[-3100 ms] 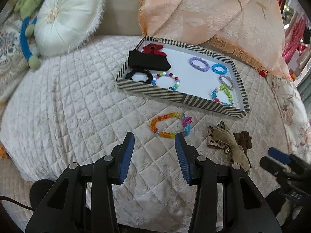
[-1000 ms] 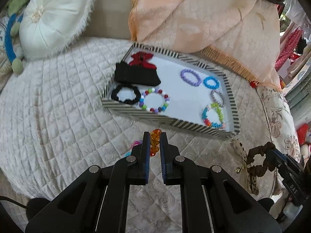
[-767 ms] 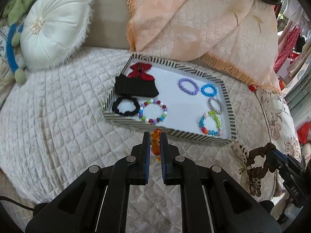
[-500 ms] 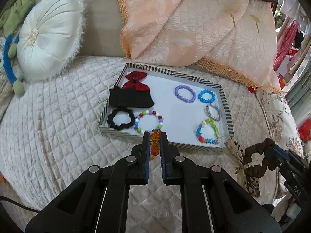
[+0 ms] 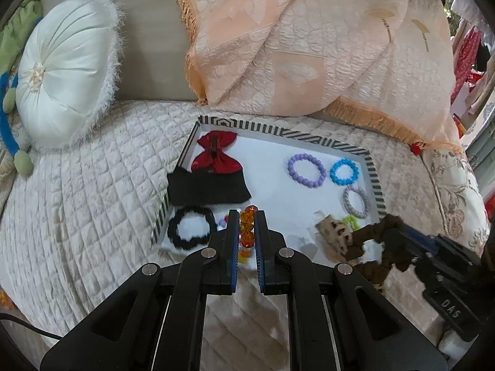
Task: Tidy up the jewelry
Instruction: 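Carry the orange bracelet over the tray with the left tool while the right tool carries the scrunchie, then release the orange bracelet into the tray with the left tool while the right tool releases the scrunchie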
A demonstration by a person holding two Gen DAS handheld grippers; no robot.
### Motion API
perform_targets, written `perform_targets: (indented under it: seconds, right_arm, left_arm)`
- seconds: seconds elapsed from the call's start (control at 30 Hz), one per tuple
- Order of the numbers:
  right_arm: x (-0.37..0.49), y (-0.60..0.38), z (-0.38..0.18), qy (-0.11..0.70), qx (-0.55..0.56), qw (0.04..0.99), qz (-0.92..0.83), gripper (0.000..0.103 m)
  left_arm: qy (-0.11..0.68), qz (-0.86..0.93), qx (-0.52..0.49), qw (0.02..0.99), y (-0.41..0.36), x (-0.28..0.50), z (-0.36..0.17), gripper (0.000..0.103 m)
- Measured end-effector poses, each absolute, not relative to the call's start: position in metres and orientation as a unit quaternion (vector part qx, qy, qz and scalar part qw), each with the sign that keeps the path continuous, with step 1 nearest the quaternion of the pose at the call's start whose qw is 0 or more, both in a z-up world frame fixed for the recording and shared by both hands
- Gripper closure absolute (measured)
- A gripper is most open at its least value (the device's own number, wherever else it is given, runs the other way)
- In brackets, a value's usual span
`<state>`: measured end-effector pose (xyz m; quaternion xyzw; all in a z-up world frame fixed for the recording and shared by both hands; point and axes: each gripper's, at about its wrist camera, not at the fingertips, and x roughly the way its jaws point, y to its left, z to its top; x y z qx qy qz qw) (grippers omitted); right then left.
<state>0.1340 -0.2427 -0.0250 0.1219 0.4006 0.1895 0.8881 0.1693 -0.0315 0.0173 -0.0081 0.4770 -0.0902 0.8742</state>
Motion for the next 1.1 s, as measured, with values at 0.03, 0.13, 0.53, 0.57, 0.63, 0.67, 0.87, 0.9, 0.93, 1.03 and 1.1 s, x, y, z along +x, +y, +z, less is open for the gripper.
perform_targets:
  seconds: [0.03, 0.13, 0.53, 0.57, 0.63, 0.67, 0.87, 0.9, 0.93, 1.03, 1.1]
  right_arm:
    - [0.141, -0.241, -0.029, 0.403, 0.131, 0.885, 0.193, 0.087]
    - [0.161, -0.238, -0.041, 0.410, 0.158, 0.876, 0.200, 0.087]
    - [0.207, -0.271, -0.114, 0.477, 0.171, 0.856, 0.102, 0.087]
    - [0.205, -0.270, -0.115, 0.476, 0.169, 0.856, 0.107, 0.086]
    - [0.202, -0.265, -0.115, 0.474, 0.162, 0.858, 0.112, 0.086]
    - [0.200, -0.261, -0.114, 0.473, 0.155, 0.860, 0.114, 0.083]
    - [0.194, -0.252, -0.106, 0.458, 0.137, 0.869, 0.125, 0.059]
    - [0.192, -0.252, -0.103, 0.456, 0.136, 0.871, 0.124, 0.059]
    - [0.189, -0.254, -0.100, 0.452, 0.135, 0.873, 0.122, 0.059]
    - [0.185, -0.254, -0.092, 0.442, 0.134, 0.878, 0.125, 0.058]
    - [0.181, -0.251, -0.087, 0.438, 0.121, 0.882, 0.121, 0.056]
  left_arm:
    - [0.477, -0.089, -0.006, 0.875, -0.032, 0.174, 0.017, 0.095]
    - [0.476, -0.084, 0.000, 0.875, -0.038, 0.194, 0.016, 0.095]
    - [0.498, -0.107, -0.024, 0.860, -0.084, 0.275, -0.010, 0.095]
    - [0.502, -0.103, -0.024, 0.859, -0.084, 0.279, -0.014, 0.095]
    - [0.517, -0.085, -0.025, 0.851, -0.081, 0.292, -0.036, 0.095]
    - [0.522, -0.074, -0.026, 0.849, -0.078, 0.297, -0.045, 0.095]
    - [0.535, -0.042, -0.026, 0.844, -0.060, 0.306, -0.074, 0.095]
    - [0.534, -0.041, -0.027, 0.844, -0.059, 0.306, -0.075, 0.095]
    - [0.532, -0.041, -0.027, 0.845, -0.058, 0.306, -0.076, 0.095]
    - [0.528, -0.040, -0.031, 0.848, -0.058, 0.305, -0.075, 0.094]
    - [0.528, -0.038, -0.028, 0.848, -0.058, 0.302, -0.073, 0.093]
